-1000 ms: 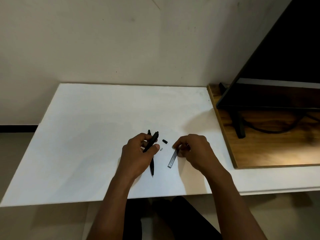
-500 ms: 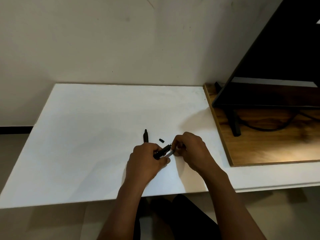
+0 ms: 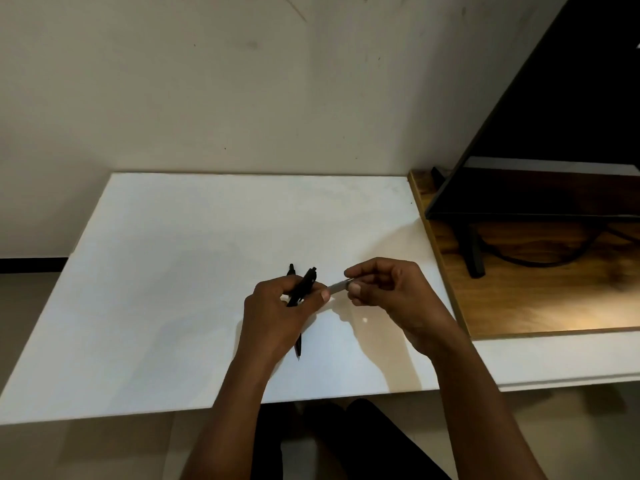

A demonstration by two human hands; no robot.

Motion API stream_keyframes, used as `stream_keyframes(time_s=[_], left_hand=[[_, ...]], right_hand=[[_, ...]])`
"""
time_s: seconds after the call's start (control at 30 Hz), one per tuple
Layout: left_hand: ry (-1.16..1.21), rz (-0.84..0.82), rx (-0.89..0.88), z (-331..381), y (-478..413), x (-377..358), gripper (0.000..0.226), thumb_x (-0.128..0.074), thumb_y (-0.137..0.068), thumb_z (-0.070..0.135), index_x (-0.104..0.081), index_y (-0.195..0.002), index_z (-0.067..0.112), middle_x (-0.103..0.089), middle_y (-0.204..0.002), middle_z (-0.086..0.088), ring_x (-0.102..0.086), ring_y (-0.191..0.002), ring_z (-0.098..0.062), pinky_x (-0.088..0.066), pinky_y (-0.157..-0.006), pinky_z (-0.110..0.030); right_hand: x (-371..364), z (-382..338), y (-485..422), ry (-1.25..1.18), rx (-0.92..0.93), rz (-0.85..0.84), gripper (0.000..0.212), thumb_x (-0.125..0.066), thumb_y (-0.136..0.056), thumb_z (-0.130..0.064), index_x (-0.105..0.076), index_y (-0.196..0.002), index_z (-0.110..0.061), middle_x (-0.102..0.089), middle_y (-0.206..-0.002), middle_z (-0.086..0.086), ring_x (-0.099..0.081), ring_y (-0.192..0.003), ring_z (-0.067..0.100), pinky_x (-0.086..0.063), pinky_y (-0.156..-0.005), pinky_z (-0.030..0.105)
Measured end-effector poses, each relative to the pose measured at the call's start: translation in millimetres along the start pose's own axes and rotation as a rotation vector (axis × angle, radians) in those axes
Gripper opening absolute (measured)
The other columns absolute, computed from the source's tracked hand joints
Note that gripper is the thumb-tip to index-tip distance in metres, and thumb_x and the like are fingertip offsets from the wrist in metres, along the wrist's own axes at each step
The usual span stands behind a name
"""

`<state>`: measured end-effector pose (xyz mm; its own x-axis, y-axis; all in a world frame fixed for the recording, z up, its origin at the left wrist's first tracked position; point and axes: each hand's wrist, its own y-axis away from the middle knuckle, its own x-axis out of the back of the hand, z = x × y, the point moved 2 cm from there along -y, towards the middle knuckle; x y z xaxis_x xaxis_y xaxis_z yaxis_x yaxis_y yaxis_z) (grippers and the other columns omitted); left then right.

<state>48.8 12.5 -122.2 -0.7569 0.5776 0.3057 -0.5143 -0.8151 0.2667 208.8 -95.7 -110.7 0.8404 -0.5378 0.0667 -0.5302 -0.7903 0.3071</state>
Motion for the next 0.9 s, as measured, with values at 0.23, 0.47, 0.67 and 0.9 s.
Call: stream_keyframes(time_s=[0.23,0.47,0.67,0.9], left_hand=[[0.176,0.129,-0.022,6.2,-0.8,9.0,0.007,-0.083,-0.076,0.034,-0.078,-0.080,0.031,-0.072,-0.070,0.019,-0.062,-0.070,-0.010,-0.049,-0.058,-0.024],[0.183,0.195,-0.089,7.5,0.5,13.5,0.006,-0.080,-0.079,0.031,-0.079,-0.084,0.027,-0.068,-0.063,0.019,-0.055,-0.055,-0.005,-0.045,-0.050,-0.015],[0.204,0.181,-0.015,4.8,0.1,12.0,0.011,-0.079,-0.081,0.026,-0.079,-0.090,0.020,-0.069,-0.071,0.008,-0.053,-0.053,-0.012,-0.042,-0.044,-0.009],[0.162,0.173,-0.016,1.9,-0.8,12.2,0.008,-0.079,-0.081,0.032,-0.079,-0.087,0.027,-0.063,-0.055,0.018,-0.050,-0.048,-0.006,-0.046,-0.056,-0.020]], right_hand=[[-23.4,3.2,-2.7,-0.496,-0.253,0.045,0.022,-0.065,-0.085,0.011,-0.069,-0.107,0.012,-0.072,-0.104,0.030,-0.073,-0.096,0.037,-0.060,-0.086,0.033],[-33.9,5.0,-3.2,-0.629,-0.355,0.042,0.021,-0.064,-0.085,0.010,-0.070,-0.106,0.011,-0.072,-0.106,0.027,-0.072,-0.100,0.036,-0.061,-0.084,0.033],[-26.8,1.0,-3.8,-0.656,-0.299,0.114,0.018,-0.063,-0.086,0.011,-0.071,-0.102,0.010,-0.075,-0.097,0.022,-0.075,-0.084,0.028,-0.062,-0.078,0.028],[-24.8,-2.4,-3.5,-0.625,-0.246,0.111,0.017,-0.065,-0.086,0.009,-0.073,-0.101,0.007,-0.075,-0.098,0.020,-0.075,-0.083,0.025,-0.061,-0.078,0.027]])
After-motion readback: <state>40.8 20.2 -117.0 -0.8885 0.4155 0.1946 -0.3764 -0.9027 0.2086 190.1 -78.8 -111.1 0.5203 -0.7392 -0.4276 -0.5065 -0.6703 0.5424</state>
